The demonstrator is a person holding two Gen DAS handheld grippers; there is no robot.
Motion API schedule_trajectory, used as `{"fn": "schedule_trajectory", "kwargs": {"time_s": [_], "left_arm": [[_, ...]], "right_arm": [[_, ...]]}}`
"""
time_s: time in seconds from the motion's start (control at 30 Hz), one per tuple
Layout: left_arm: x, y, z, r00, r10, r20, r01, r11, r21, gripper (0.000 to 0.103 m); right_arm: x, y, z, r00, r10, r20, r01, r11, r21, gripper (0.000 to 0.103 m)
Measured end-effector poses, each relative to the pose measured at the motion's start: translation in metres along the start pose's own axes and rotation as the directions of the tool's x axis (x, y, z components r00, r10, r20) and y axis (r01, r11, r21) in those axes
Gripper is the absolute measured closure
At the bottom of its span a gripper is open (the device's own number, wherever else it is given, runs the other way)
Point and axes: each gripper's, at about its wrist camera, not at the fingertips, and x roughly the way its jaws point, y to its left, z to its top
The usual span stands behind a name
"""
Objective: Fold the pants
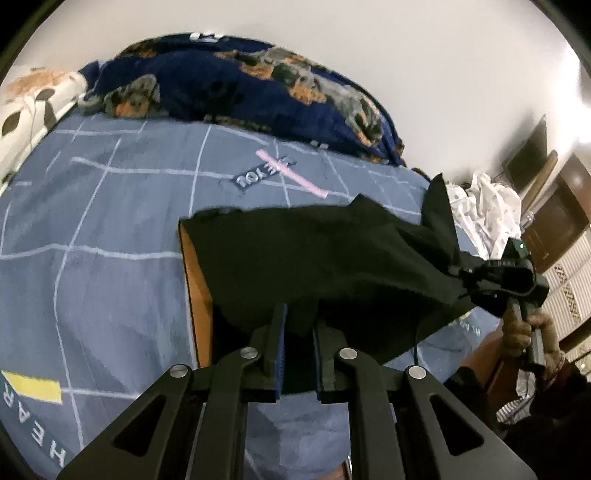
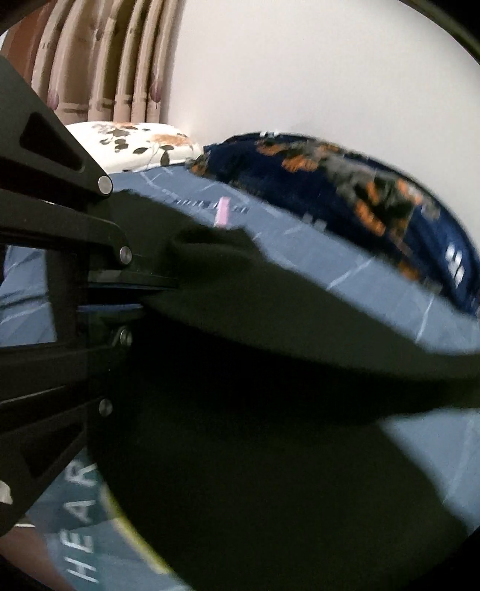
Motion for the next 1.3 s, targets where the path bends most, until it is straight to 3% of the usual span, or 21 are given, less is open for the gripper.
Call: {"fn": "schedule_trajectory", "kwargs": {"time_s": [0.23,0.47,0.77,0.93,1.0,1.1,1.17,1.3], "left_arm": [[0.004,-0.004,-0.019,0.997,0.071,-0.012,-0.07,0.995,0.064,0.085],[0.01,-0.003,-0.032,0.991,0.127,-0.03,-0.123,0.986,0.109,0.084],[0.002,-0.012,-0.022,0.979,0.198,0.039,-0.202,0.967,0.156,0.084],[-0.002,-0.021,-0.019,0.953,0.278,0.12,-0.298,0.93,0.217,0.084],[0.01,-0.018,-0.026,0.948,0.31,0.07,-0.318,0.917,0.241,0.084],[0.024,-0.009,-0.044,0.945,0.328,-0.015,-0.314,0.918,0.243,0.084],[0.023,-0.01,-0.049,0.94,0.342,0.0,-0.331,0.909,0.253,0.084],[0.021,-0.007,-0.046,0.944,0.329,-0.023,-0.316,0.922,0.223,0.083]], "right_arm": [[0.015,-0.031,-0.018,0.999,0.017,-0.029,-0.015,0.997,0.081,0.097],[0.021,-0.034,-0.028,0.998,0.055,-0.031,-0.052,0.994,0.093,0.097],[0.025,-0.035,-0.033,0.994,0.104,-0.029,-0.101,0.99,0.098,0.097],[0.031,-0.028,-0.038,0.989,0.144,-0.036,-0.141,0.987,0.071,0.097],[0.035,-0.028,-0.04,0.993,0.11,-0.039,-0.109,0.993,0.036,0.097],[0.035,-0.031,-0.041,0.992,0.125,-0.036,-0.123,0.992,0.039,0.098],[0.034,-0.03,-0.041,0.993,0.116,-0.034,-0.116,0.993,0.019,0.098],[0.033,-0.03,-0.041,0.993,0.115,-0.033,-0.115,0.993,0.004,0.098]]}}
